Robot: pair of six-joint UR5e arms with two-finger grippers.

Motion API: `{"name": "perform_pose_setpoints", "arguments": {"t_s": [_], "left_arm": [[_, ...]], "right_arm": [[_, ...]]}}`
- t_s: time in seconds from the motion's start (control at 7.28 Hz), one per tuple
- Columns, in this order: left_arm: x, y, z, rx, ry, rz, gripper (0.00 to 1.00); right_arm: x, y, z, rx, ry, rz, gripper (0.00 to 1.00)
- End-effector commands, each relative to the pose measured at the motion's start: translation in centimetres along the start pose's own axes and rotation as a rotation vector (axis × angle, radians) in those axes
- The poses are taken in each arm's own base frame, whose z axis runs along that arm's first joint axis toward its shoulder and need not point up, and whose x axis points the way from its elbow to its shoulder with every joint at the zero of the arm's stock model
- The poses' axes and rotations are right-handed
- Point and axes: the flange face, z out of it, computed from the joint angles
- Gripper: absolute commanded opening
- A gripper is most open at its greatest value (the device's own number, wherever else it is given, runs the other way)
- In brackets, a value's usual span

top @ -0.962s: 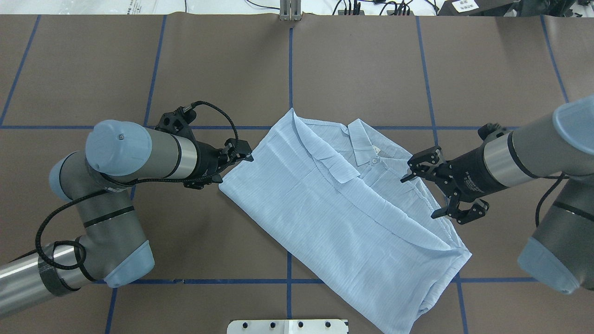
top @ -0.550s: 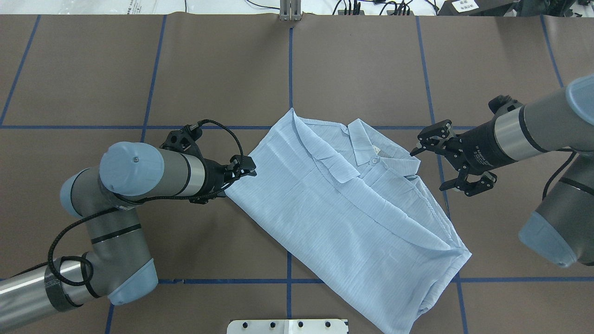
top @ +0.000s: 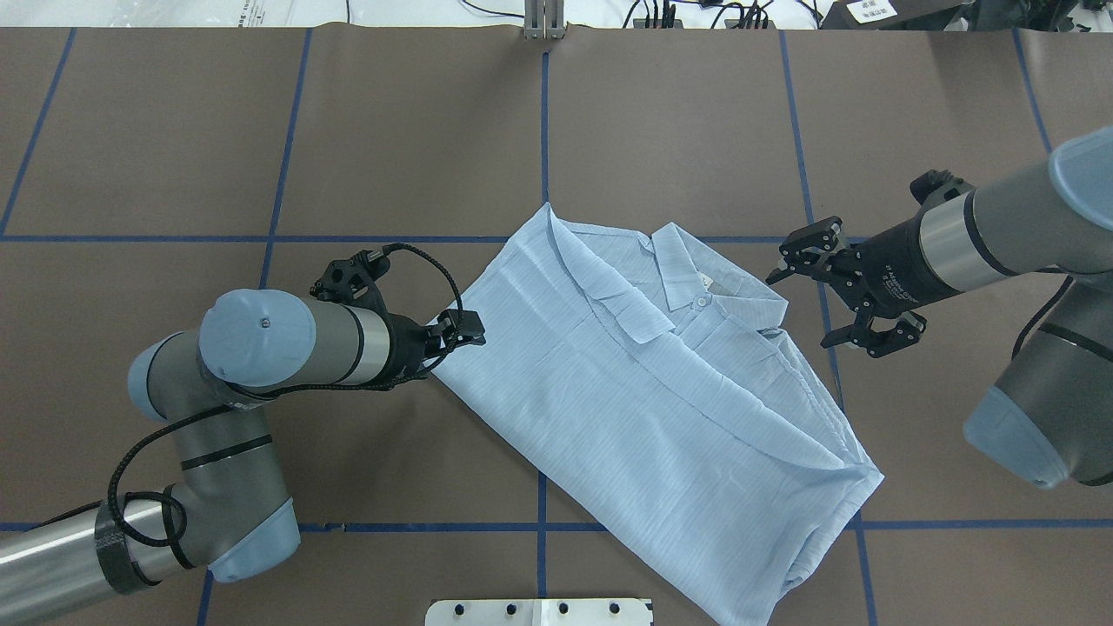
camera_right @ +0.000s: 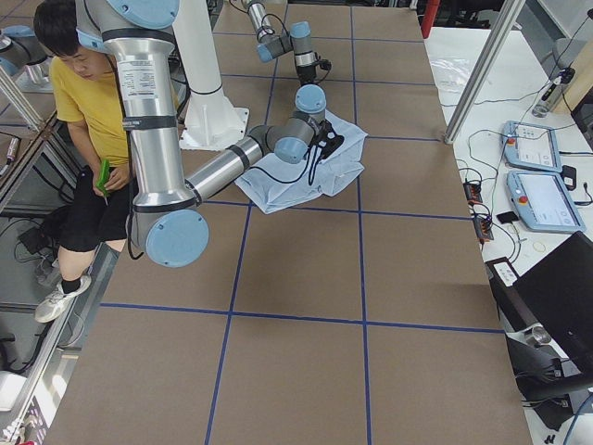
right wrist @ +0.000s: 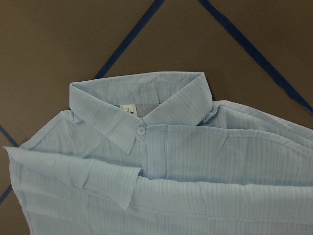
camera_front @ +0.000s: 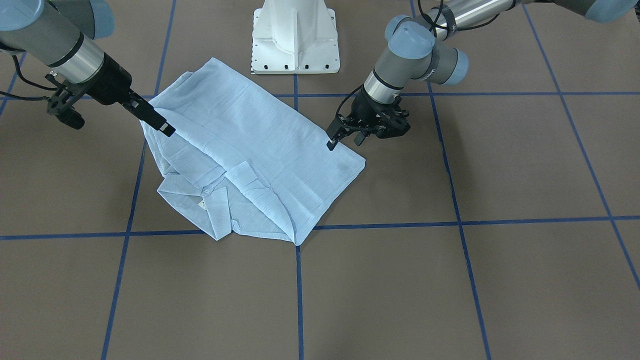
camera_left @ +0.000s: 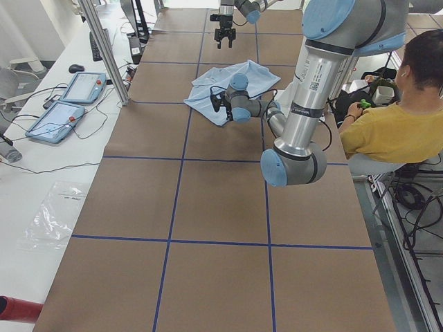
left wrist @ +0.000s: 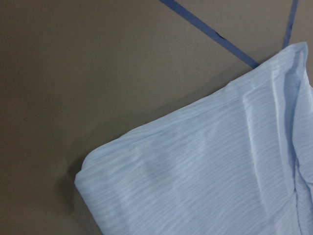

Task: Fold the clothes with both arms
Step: 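Grasp the shirt edge with the left gripper and drag it farther from the robot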

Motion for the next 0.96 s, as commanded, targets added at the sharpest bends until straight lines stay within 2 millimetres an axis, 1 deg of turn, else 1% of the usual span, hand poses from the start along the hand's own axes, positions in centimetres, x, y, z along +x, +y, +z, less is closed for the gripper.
{"name": "perform_pose_setpoints", "arguments": {"t_s": [0.0, 0.14, 0.27, 0.41, 0.55, 0.82], "left_arm": [[-1.7, -0.8, 2.5, 0.015, -0.059, -0.039, 0.98], [-1.5, -0.7, 2.4, 0.015, -0.056, -0.043, 0.87], [-1.4, -0.8, 2.2, 0.019, -0.060, -0.046, 0.53], [-1.1, -0.7, 2.0, 0.024, -0.086, -0.051, 0.04], [-0.5, -0.6, 1.1, 0.024, -0.075, -0.050, 0.00], [-0.3, -0.5, 0.7, 0.024, -0.070, -0.050, 0.00]], "right_arm": [[0.0, -0.2, 0.2, 0.002, 0.003, 0.001, 1.00], [0.0, -0.3, 0.2, 0.004, 0.003, 0.004, 1.00], [0.0, -0.3, 0.1, 0.003, 0.002, 0.003, 1.00], [0.0, -0.2, 0.1, 0.003, 0.002, 0.003, 1.00], [0.0, -0.3, 0.1, 0.004, 0.001, 0.004, 1.00], [0.1, -0.5, 0.2, 0.006, 0.004, 0.007, 1.00]]}}
